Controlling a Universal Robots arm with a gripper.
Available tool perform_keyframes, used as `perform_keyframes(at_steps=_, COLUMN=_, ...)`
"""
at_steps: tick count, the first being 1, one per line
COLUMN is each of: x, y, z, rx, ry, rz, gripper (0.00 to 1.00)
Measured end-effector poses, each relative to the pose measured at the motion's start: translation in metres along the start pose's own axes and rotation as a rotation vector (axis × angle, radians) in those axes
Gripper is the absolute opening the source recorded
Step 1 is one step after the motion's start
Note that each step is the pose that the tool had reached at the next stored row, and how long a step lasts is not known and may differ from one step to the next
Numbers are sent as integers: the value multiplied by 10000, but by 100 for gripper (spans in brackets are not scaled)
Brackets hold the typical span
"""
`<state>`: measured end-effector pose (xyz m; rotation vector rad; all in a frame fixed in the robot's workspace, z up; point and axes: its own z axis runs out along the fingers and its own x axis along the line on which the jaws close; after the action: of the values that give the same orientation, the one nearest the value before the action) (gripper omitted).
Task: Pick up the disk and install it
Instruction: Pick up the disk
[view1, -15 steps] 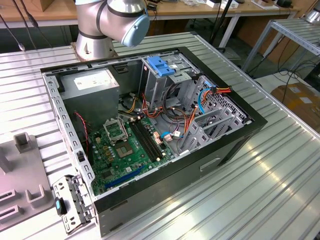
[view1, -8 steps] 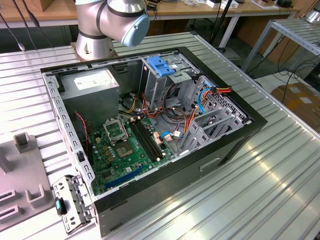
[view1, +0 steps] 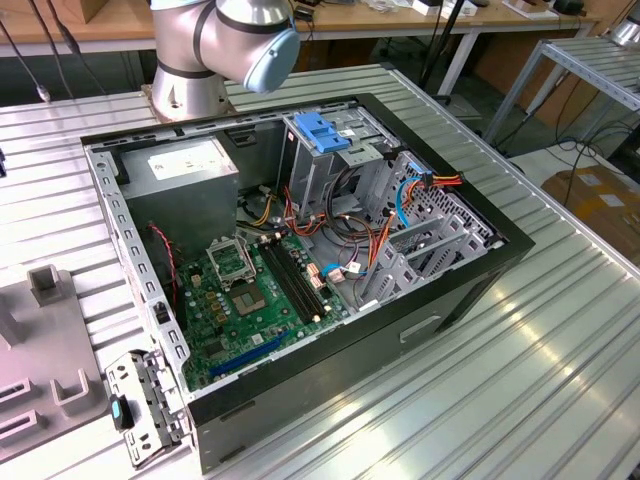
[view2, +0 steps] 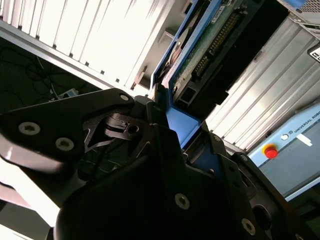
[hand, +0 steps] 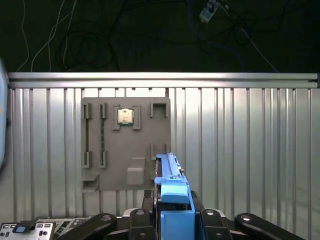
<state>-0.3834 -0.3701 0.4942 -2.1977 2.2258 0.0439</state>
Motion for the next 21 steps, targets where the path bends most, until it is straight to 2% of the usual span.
perform_keyframes(at_steps=3, x=42, y=-15, z=-1, rx=0, ry=1, rz=1, gripper=37)
perform_keyframes(at_steps=6, x=145, y=-25, z=-5, rx=0, ry=1, rz=0, gripper=37)
perform_keyframes(at_steps=10, x=248, y=-36, z=-7, rx=0, ry=0, rz=1, gripper=37)
perform_keyframes(at_steps=15, x=323, y=-71, z=-10, rx=1, ry=0, rz=0, gripper=37)
perform_keyframes(at_steps=20, x=339, y=-192, z=-12, rx=-1, ry=1, rz=1, gripper=37)
perform_keyframes(at_steps=21, x=347, y=-293, z=-13, rx=-1, ry=2, rz=0, gripper=37)
